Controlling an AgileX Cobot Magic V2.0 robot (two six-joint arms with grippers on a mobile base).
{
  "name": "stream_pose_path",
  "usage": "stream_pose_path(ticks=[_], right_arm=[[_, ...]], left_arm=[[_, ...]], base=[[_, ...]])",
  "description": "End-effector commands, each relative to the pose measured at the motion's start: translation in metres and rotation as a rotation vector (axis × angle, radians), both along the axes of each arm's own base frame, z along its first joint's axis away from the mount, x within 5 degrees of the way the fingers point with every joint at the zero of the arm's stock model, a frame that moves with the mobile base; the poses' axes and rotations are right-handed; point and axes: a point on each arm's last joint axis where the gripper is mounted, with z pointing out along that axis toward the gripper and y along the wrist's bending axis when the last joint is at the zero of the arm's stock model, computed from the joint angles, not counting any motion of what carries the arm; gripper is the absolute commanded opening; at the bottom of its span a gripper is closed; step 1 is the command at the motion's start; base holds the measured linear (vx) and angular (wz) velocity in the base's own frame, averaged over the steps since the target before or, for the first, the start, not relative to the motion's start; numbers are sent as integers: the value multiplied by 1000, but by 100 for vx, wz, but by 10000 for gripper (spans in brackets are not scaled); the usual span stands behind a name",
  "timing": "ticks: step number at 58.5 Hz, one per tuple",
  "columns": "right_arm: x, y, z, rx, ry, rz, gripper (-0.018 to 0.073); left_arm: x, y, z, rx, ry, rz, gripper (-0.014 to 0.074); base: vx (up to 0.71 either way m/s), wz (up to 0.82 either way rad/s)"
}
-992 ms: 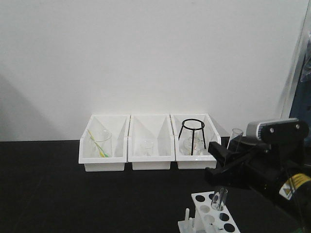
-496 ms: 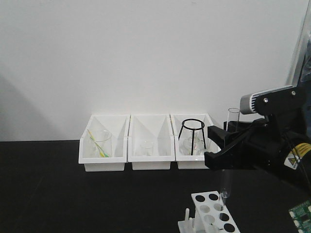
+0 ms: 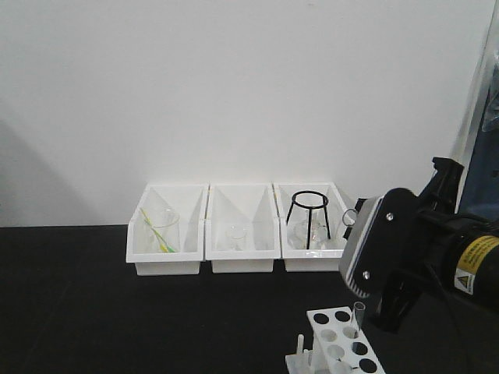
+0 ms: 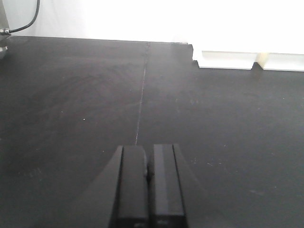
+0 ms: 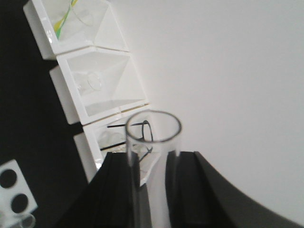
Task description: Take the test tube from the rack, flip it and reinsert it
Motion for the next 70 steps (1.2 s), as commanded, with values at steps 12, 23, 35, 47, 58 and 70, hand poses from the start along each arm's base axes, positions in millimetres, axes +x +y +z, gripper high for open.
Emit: stream_pose_path(ticks=[12,23,35,47,58,70], right_arm=[[-3,-4,24,-432,-266,89,-9],[-3,-5,24,-407,-250,74,-9],[-3,-5,23,-124,-137,0,-9],[-3,-7,21,250,17,-123,-9],[-3,-8,21,534,118,-199,-9],[-3,-8,21,717,182,-245,-9]], left_arm=[[1,-1,8,4,-98,-12,-6],[1,-1,8,4,-98,-12,-6],[1,-1,8,4,-98,-12,-6],[1,-1,8,4,-98,-12,-6],[1,-1,8,4,-98,-12,-6],[1,-1,8,4,-98,-12,-6]], base=[[0,0],[0,0],[0,0],[0,0],[0,0],[0,0]])
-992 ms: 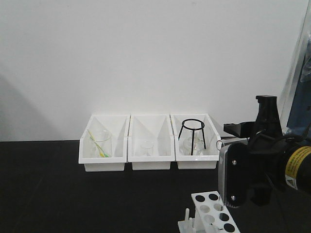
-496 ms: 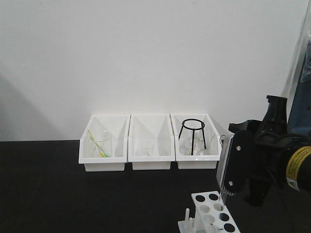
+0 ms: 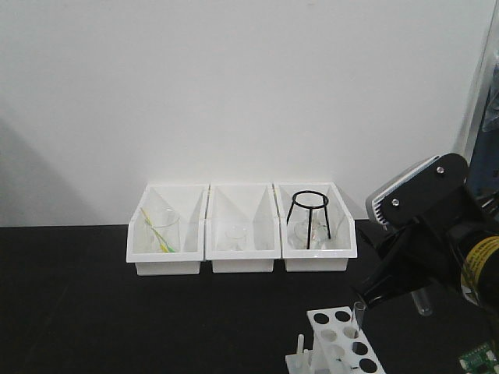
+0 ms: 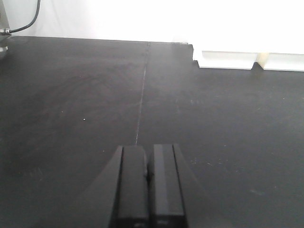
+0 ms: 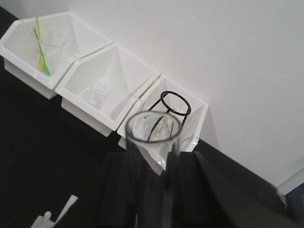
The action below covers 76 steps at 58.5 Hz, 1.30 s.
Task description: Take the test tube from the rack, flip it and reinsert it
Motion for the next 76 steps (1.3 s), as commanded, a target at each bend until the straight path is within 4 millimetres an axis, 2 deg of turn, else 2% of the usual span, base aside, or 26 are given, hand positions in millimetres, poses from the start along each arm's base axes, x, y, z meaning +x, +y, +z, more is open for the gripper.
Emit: stream_pose_path(ticks=[1,10,20,25,42,45,52,67,76], right_arm=[[-5,1,23,92,-71,17,-9],[-5,1,23,151,-54,1,-9],[-2,-5,23,351,12,-66,-9],[-2,-5,22,377,22,-53,-9],[-2,2,31,420,-76,31,-9],[-3,1,30,472,-121,33,-9],[-6,-3,13,569,-203,18,-9],[-13,-8,-24,561,-238,9,-9],[-8,-6,-44,554,-233,1,-9]], left_arm=[[1,-1,8,4,-98,-12,-6],[1,-1,8,4,-98,-12,-6],[1,-1,8,4,-98,-12,-6],[1,-1,8,4,-98,-12,-6],[1,-1,8,4,-98,-12,-6],[1,-1,8,4,-98,-12,-6],[1,-1,8,4,-98,-12,-6],[1,-1,8,4,-98,-12,-6],[1,-1,8,4,-98,-12,-6]], base=[[0,0],[0,0],[0,0],[0,0],[0,0],[0,0],[0,0],[0,0],[0,0]])
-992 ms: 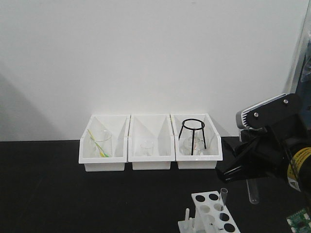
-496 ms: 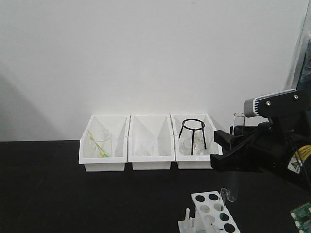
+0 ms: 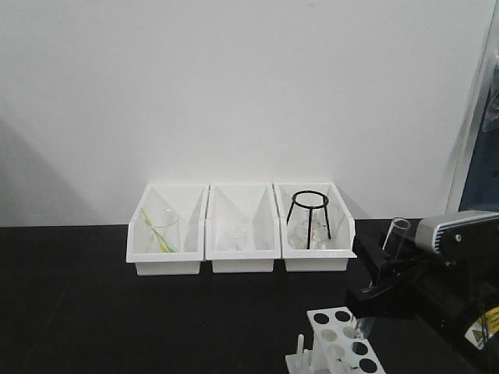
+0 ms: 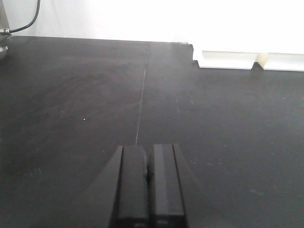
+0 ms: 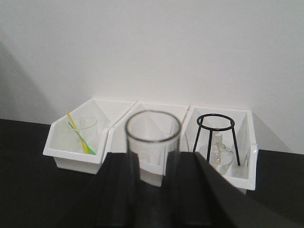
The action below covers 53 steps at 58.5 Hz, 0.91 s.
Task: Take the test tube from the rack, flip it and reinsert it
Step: 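Lower the test tube back into a rack hole with the right gripper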
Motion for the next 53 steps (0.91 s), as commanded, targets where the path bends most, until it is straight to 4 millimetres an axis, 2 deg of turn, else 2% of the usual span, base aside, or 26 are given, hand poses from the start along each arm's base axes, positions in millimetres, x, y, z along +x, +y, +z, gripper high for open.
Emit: stream_pose_path(ticks=[1,22,31,53], right_arm=[[4,-1,13,29,-140,-15,-9],[21,7,-16,-9,-106,-2,-9],[23,8,-17,35,-99,4,-9],[22,13,-21,0,-99,60,-9]], left_arm=[[1,-1,8,4,-98,-12,-6],[1,-1,8,4,-98,-12,-6],[1,-1,8,4,-98,-12,-6],[1,-1,8,4,-98,-12,-6]], base=[[0,0],[0,0],[0,0],[0,0]])
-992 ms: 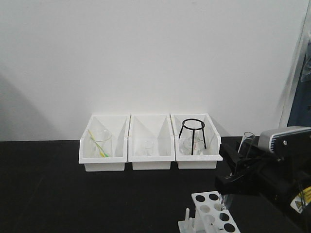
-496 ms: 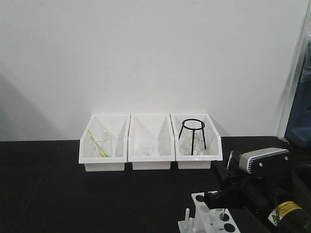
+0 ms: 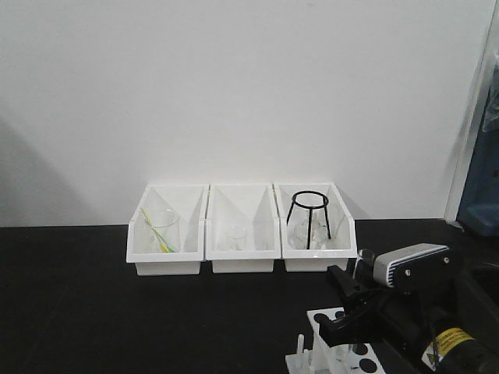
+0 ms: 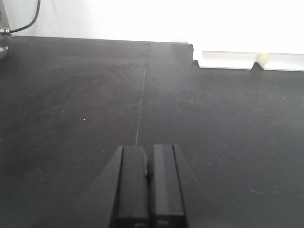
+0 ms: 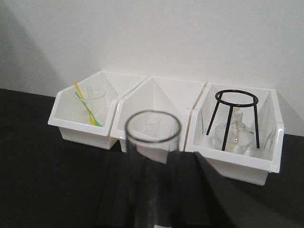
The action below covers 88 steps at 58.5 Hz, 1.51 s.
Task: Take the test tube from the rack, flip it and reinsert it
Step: 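Lower the test tube back into a rack hole with the right gripper, then open the right gripper and release the test tube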
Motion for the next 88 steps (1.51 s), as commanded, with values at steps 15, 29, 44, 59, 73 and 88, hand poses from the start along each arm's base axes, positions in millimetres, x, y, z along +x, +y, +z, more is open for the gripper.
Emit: stream_pose_path(ticks=[15,29,44,59,73,88], right_arm=[[-18,-9,-2,77,-170,-8,-9],[-14,-7,-11,68,-148,-7,-9],[-3,-3,-43,53,-49,-8,2],[-2,-3,-49,49,-36,-9,151],[-4,-3,-52,39,-12,-9,410],[-6,-4,-45,46,-31,-9,484]], left_arm=[[1,-1,8,4,-98,-12,-6],[1,-1,8,4,-98,-12,-6],[1,-1,8,4,-98,-12,-6],[1,-1,8,4,-98,-12,-6],[1,-1,8,4,-98,-12,-6],[1,-1,8,4,-98,-12,-6]], base=[[0,0],[0,0],[0,0],[0,0],[0,0],[0,0]])
